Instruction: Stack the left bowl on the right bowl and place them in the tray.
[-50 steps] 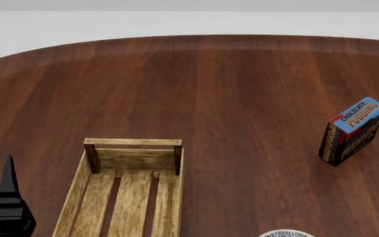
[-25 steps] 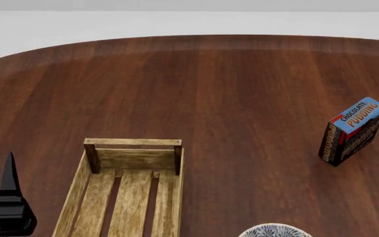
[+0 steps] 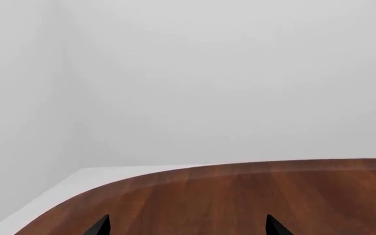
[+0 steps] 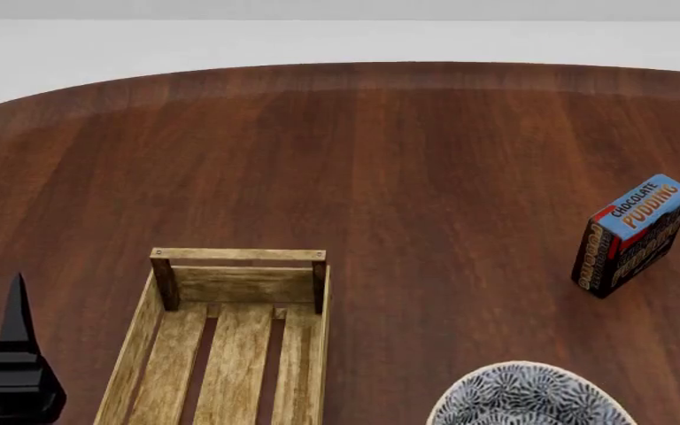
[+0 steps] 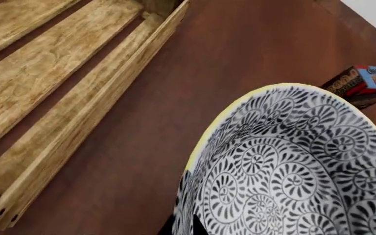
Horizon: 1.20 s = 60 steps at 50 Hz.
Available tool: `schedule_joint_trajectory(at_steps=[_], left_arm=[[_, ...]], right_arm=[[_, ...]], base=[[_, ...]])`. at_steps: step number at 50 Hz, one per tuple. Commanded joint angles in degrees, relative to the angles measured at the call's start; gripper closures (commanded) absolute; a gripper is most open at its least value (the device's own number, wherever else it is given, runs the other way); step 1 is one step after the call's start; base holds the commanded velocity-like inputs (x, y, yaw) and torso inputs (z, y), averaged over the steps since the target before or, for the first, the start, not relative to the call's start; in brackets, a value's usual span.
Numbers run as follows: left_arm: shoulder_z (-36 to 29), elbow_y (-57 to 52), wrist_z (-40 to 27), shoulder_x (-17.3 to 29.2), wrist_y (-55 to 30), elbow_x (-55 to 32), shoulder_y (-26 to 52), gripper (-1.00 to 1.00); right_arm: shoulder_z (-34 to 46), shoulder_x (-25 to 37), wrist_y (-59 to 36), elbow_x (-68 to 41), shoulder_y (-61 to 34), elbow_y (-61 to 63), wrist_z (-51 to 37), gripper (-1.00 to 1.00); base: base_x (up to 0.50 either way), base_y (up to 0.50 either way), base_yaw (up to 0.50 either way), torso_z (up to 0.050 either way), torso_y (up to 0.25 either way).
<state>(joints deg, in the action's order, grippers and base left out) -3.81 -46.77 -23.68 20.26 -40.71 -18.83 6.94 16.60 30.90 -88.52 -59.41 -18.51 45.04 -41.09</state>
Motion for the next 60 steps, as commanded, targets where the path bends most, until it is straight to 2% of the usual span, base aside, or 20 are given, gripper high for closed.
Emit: schedule_joint_trajectory(at_steps=[1, 12, 31, 34, 60], left_arm=[[0.0, 0.2, 0.0, 0.1, 0.3, -0.4, 0.4, -1.00], [0.2, 0.0, -0.2, 0.4, 0.3, -0.7, 0.4, -1.00], [-0.6, 0.5, -0.5, 0.8, 1.5, 0.0, -0.7, -1.00], [-0.7, 0.6, -0.6, 0.9, 1.7, 0.1, -0.9, -1.00], [-1.0, 0.9, -1.0, 1.4, 2.0, -0.1, -0.7, -1.00]], right_arm=[[-2.6, 5.6, -0.2, -23.1, -5.1, -0.8, -19.0, 1.00], [-2.8, 10.8, 2.4, -32.8, -7.9, -1.9, -26.1, 1.00], [-9.1, 20.4, 8.3, -37.7, -3.3, -0.3, -26.9, 1.00], [-10.4, 21.1, 8.6, -35.6, -1.7, -0.1, -24.6, 1.00], [-19.6, 30.3, 13.8, -38.9, 8.2, -0.7, -25.8, 1.00]], base=[[0.00, 0.00, 0.00, 0.000, 0.000], [0.00, 0.00, 0.00, 0.000, 0.001], [0.00, 0.00, 0.00, 0.000, 0.000], [0.00, 0.00, 0.00, 0.000, 0.000], [0.00, 0.00, 0.00, 0.000, 0.000]])
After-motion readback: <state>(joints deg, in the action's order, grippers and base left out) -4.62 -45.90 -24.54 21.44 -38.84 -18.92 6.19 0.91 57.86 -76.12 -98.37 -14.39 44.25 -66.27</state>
